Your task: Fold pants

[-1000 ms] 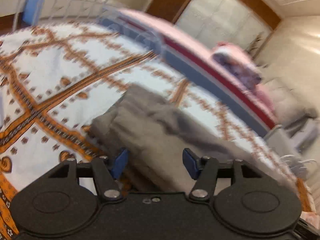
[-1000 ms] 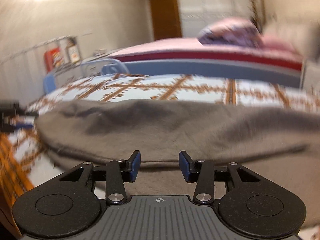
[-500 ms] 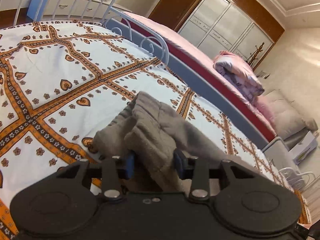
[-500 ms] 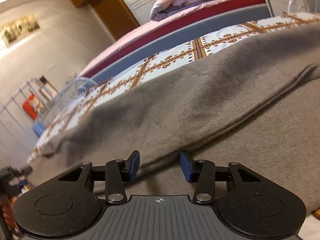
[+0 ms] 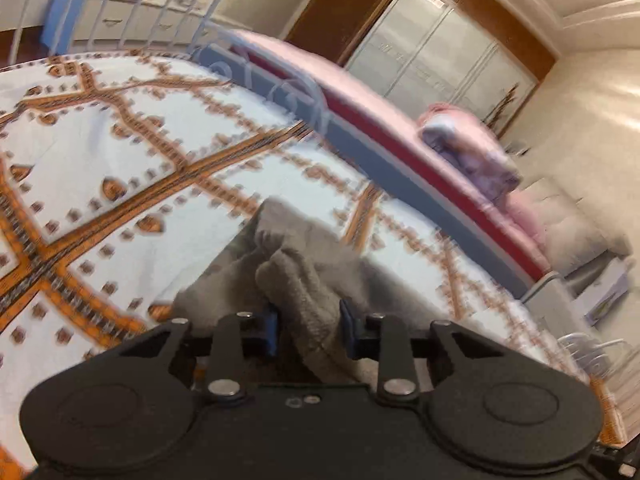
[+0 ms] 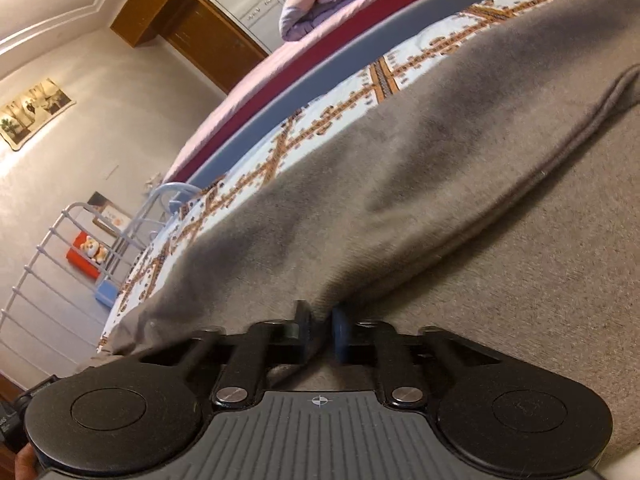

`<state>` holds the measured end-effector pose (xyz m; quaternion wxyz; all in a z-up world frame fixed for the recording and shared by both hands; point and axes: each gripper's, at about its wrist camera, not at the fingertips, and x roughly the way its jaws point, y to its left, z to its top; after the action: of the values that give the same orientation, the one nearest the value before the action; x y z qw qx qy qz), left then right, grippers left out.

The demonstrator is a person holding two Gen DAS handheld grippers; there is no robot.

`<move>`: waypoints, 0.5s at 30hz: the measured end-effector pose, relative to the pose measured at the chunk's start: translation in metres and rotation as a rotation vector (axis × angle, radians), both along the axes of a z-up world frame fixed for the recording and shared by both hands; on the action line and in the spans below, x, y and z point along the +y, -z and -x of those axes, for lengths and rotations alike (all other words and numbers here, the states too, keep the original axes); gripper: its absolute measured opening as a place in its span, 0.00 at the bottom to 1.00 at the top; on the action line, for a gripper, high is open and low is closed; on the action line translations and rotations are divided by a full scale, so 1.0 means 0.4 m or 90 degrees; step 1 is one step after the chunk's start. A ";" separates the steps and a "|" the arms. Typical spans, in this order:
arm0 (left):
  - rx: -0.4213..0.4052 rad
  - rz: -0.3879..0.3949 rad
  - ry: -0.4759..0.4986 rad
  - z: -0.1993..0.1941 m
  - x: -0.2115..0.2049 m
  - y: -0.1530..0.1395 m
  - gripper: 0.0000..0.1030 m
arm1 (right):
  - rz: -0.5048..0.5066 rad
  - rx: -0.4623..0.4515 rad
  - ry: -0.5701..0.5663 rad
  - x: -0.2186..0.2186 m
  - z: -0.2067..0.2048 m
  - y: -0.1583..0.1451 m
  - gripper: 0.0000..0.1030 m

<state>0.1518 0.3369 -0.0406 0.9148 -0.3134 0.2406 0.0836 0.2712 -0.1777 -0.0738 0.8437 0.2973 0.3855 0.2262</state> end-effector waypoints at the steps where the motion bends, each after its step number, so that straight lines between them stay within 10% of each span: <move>1: -0.021 0.000 0.000 0.007 0.005 -0.013 0.18 | 0.005 -0.022 -0.003 -0.002 0.010 -0.017 0.08; 5: -0.056 -0.032 -0.012 0.031 0.026 -0.043 0.18 | 0.009 -0.132 -0.037 -0.003 0.079 -0.128 0.07; 7: 0.039 -0.035 -0.022 0.010 0.048 0.003 0.18 | 0.020 -0.154 -0.068 0.010 0.120 -0.143 0.07; 9: 0.109 -0.012 -0.025 0.003 0.057 0.063 0.18 | 0.065 -0.117 -0.093 0.038 0.140 -0.099 0.08; 15: 0.093 -0.049 -0.015 0.007 0.031 0.038 0.22 | 0.075 -0.044 -0.059 0.005 0.165 -0.008 0.27</move>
<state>0.1490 0.3495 -0.0557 0.9052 -0.2740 0.2995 0.1257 0.2052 -0.1755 -0.0708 0.8613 0.2210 0.3819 0.2519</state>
